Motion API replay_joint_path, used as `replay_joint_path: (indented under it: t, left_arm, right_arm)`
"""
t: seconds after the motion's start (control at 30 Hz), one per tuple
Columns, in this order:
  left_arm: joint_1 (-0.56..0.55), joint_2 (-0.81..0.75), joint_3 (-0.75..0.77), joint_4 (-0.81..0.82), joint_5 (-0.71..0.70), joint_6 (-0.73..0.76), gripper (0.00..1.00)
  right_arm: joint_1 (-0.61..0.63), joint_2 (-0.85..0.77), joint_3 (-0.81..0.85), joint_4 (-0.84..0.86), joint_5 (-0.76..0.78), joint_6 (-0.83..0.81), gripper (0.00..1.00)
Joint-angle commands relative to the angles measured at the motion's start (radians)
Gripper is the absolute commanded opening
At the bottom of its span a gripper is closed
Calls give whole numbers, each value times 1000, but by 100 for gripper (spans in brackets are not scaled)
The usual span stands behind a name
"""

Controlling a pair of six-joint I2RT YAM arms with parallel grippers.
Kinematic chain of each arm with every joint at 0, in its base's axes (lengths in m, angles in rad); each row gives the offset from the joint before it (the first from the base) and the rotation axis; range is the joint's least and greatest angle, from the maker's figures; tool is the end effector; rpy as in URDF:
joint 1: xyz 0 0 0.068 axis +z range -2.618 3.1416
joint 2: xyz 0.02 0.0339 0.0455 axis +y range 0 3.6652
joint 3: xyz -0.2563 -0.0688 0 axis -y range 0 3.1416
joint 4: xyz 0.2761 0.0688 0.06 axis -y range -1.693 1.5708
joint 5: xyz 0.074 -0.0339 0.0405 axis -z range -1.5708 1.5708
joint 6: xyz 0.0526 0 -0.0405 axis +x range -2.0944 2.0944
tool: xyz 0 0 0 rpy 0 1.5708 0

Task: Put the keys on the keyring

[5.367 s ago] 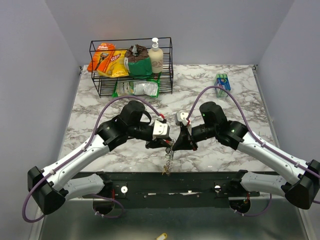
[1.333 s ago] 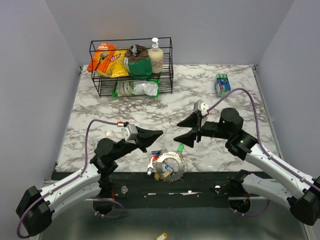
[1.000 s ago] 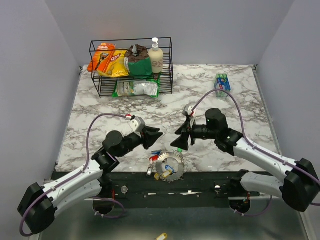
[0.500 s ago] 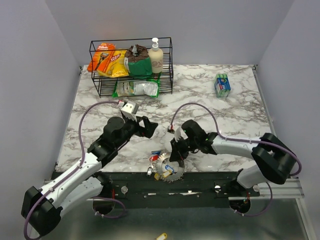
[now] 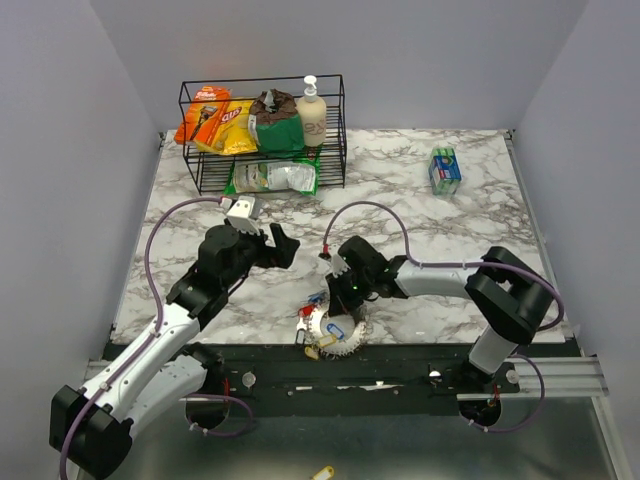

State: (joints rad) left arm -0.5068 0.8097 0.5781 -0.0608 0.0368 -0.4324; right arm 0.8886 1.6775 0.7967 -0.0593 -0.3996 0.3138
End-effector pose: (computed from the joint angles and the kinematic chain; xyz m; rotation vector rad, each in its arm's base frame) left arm 0.2149 -0.1215 0.2576 0.0976 1.9173 -0.6772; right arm 0.1995 0.2780 0.0947 -0.9316 2.5256 0.9442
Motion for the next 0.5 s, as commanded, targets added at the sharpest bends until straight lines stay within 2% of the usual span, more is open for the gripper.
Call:
replay_joint_path:
  t: [0.0, 0.47]
  left_arm:
    - [14, -18, 11, -27, 23, -9, 99]
    - [25, -6, 12, -36, 31, -9, 99]
  right_arm:
    - [3, 59, 59, -91, 220, 25, 0]
    - [0, 122, 173, -134, 430, 51, 0]
